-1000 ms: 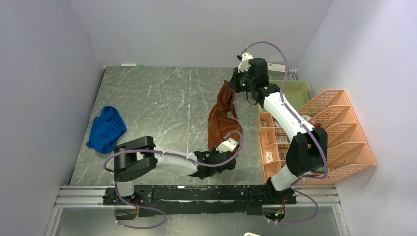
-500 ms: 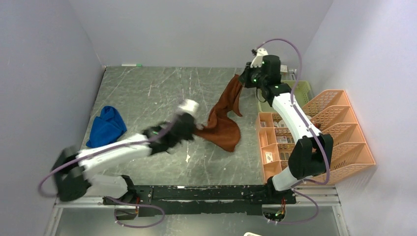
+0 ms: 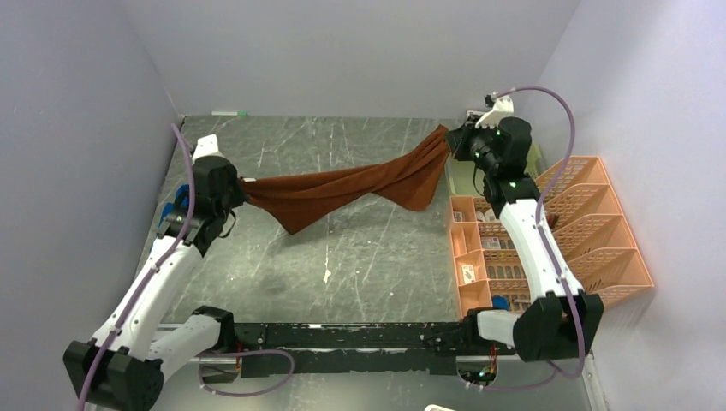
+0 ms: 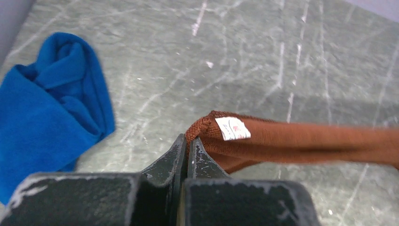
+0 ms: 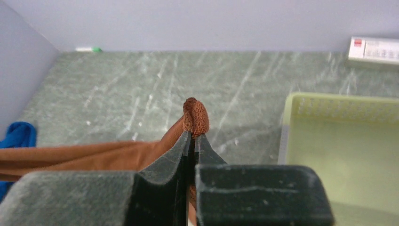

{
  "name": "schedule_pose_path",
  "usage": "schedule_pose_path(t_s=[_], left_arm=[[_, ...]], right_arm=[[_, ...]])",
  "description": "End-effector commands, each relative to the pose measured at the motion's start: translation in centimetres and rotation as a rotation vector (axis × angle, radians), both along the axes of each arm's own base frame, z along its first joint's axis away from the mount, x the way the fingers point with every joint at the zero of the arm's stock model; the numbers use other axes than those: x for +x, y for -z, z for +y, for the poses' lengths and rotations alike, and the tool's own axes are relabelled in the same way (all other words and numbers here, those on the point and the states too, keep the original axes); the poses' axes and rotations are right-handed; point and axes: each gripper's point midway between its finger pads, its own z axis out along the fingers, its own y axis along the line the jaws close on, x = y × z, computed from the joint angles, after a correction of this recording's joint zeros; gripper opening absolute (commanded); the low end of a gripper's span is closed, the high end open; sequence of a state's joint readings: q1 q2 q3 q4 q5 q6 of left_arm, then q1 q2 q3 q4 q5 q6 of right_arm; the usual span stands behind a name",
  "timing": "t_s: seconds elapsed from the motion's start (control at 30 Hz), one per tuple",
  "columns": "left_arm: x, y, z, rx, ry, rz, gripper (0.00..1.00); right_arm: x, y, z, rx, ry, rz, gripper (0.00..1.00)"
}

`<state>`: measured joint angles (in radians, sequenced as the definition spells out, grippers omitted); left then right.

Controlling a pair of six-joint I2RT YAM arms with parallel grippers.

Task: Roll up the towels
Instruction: Flatten out the towel at the center of the board.

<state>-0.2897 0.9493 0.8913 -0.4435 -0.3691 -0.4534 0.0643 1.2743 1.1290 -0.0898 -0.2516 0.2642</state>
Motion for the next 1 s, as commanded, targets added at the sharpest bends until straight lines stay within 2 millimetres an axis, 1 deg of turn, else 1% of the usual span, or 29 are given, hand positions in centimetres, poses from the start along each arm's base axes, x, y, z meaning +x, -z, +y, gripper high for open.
schedule_pose_path(t_s=[0.0, 0.03, 0.1, 0.13, 0.17, 0.23, 0.27, 0.33, 0.4, 0.47, 0.53, 0.6, 0.67, 0.7, 0.73, 0.77, 0.8, 0.83, 0.87, 0.9, 0.93, 0.97], left_arm=[[2.2, -4.8, 2.1, -0.003, -0.016, -0.089, 0.07], [2.8, -5.8, 2.4, -0.007, -0.013, -0.100, 0.07], [3.9, -7.4, 2.4, -0.019, 0.021, -0.118, 0.07], [4.5, -7.7, 2.3, -0.013, 0.047, -0.107, 0.07], [5.0, -7.9, 2.3, 0.004, 0.073, -0.090, 0.07], [5.7, -7.1, 2.4, 0.004, 0.099, -0.045, 0.07], [5.8, -6.8, 2.3, -0.003, 0.113, -0.035, 0.07], [5.5, -6.9, 1.6, -0.020, 0.164, -0.054, 0.07], [4.3, -7.9, 0.5, -0.041, 0.231, -0.100, 0.07], [2.6, -9.2, -0.8, -0.046, 0.323, -0.147, 0.07], [0.3, -10.2, -2.6, -0.057, 0.447, -0.183, 0.07], [-2.8, -10.9, -4.6, -0.071, 0.585, -0.223, 0.07], [-5.4, -10.6, -6.3, -0.098, 0.709, -0.240, 0.07], [-6.2, -10.3, -6.8, -0.102, 0.744, -0.240, 0.07], [-6.5, -9.6, -6.7, -0.105, 0.739, -0.229, 0.07], [-6.1, -9.0, -6.1, -0.102, 0.693, -0.213, 0.07], [-5.3, -8.4, -5.2, -0.099, 0.626, -0.187, 0.07], [-4.0, -7.4, -4.1, -0.095, 0.545, -0.142, 0.07], [-2.7, -6.5, -3.1, -0.100, 0.469, -0.090, 0.07], [-1.1, -5.1, -2.5, -0.111, 0.417, -0.030, 0.07], [0.5, -3.3, -2.1, -0.129, 0.380, 0.031, 0.07], [2.1, -1.6, -1.6, -0.148, 0.341, 0.086, 0.12]], right_arm=[[-1.9, -7.8, 1.2, 0.025, -0.084, -0.274, 0.00], [-2.3, -8.5, 1.6, 0.024, -0.110, -0.292, 0.00], [-2.7, -9.7, 2.1, 0.021, -0.149, -0.313, 0.00], [-2.8, -10.3, 2.3, 0.019, -0.163, -0.318, 0.00], [-3.0, -10.9, 2.5, 0.020, -0.174, -0.325, 0.00], [-3.7, -12.2, 3.1, 0.020, -0.217, -0.355, 0.00], [-4.3, -13.0, 3.4, 0.023, -0.239, -0.382, 0.00], [-5.9, -14.2, 3.9, 0.029, -0.277, -0.438, 0.00], [-7.6, -15.0, 4.4, 0.033, -0.320, -0.486, 0.00], [-9.6, -16.1, 5.1, 0.037, -0.374, -0.535, 0.00], [-11.7, -16.9, 6.0, 0.045, -0.448, -0.564, 0.00], [-14.5, -17.3, 7.3, 0.064, -0.560, -0.592, 0.00], [-17.0, -17.2, 8.3, 0.097, -0.650, -0.619, 0.00], [-18.2, -17.2, 8.6, 0.109, -0.684, -0.638, 0.00], [-18.8, -16.6, 8.8, 0.120, -0.711, -0.635, 0.00], [-19.0, -16.3, 9.0, 0.126, -0.722, -0.630, 0.00], [-18.6, -16.2, 8.9, 0.128, -0.708, -0.621, 0.00], [-17.6, -16.2, 8.6, 0.130, -0.670, -0.607, 0.00], [-16.0, -16.0, 8.2, 0.136, -0.622, -0.579, 0.00], [-14.1, -16.1, 7.6, 0.136, -0.553, -0.546, 0.00], [-11.5, -15.2, 6.9, 0.142, -0.474, -0.482, 0.00], [-8.8, -13.9, 6.2, 0.154, -0.400, -0.408, 0.00]])
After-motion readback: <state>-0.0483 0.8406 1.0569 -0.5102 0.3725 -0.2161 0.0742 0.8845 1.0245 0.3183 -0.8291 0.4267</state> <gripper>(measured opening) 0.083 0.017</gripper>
